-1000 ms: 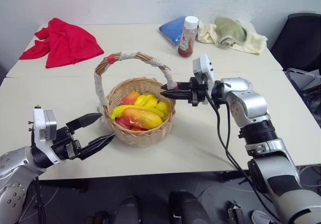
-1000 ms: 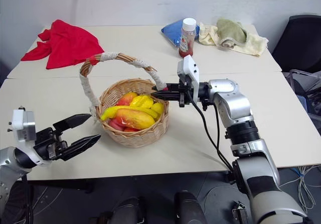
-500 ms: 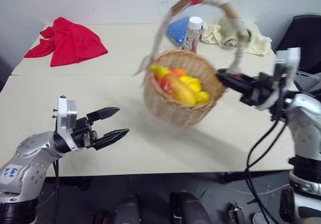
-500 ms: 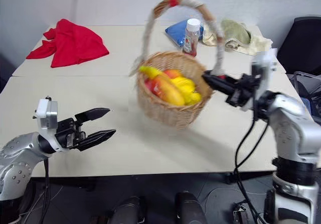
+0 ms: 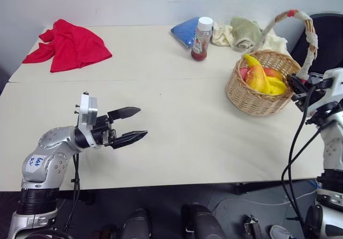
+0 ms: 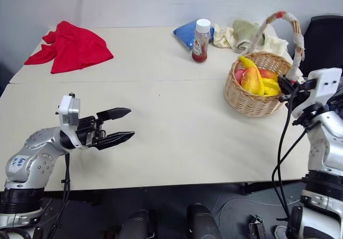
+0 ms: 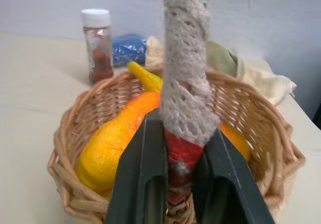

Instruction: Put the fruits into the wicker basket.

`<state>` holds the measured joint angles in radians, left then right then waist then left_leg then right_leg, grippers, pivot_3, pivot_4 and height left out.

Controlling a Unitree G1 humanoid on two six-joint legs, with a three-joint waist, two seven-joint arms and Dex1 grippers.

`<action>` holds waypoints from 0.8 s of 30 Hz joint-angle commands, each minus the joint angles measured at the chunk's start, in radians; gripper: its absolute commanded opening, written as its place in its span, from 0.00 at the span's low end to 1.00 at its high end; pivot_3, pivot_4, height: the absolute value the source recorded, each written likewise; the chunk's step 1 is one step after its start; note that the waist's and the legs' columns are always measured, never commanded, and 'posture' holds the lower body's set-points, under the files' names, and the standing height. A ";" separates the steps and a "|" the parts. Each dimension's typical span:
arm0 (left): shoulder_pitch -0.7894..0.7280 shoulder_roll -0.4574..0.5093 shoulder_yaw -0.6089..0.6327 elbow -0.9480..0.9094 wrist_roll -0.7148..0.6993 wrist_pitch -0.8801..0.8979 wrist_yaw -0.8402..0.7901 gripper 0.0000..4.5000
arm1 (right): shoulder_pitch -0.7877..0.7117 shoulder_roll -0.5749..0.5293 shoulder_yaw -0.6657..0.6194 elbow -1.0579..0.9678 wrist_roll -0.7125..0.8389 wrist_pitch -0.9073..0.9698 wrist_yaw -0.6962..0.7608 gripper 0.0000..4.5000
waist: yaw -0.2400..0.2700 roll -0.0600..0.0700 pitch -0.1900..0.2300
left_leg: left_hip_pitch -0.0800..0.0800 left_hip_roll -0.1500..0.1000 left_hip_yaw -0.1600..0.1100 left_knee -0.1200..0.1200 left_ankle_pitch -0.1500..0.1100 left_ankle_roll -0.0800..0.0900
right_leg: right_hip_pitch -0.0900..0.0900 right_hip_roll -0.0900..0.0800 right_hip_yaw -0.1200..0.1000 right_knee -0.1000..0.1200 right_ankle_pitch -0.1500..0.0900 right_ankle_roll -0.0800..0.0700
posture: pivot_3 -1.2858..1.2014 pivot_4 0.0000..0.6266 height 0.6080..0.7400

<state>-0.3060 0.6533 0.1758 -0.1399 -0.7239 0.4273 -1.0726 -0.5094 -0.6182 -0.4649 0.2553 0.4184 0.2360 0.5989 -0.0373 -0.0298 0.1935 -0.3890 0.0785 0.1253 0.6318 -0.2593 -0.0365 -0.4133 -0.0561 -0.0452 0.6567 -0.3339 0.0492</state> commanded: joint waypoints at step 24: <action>0.429 0.082 0.235 -0.025 0.212 -0.276 0.038 1.00 | 0.411 -0.094 0.258 -0.543 0.089 -0.106 0.516 1.00 | -0.018 0.000 0.000 | 0.003 0.005 -0.005 -0.002 -0.006 0.005 | 0.003 0.001 0.000 0.000 -0.001 0.000 | 0.52 0.24 1.00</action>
<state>0.1072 0.7433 0.3919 -0.1467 -0.5329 0.1853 -1.0488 -0.0794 -0.7387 -0.2836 -0.3005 0.5653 0.2178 1.0879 -0.0553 -0.0299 0.1933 -0.3855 0.0828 0.1208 0.6298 -0.2650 -0.0315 -0.4104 -0.0559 -0.0452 0.6561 -0.3349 0.0493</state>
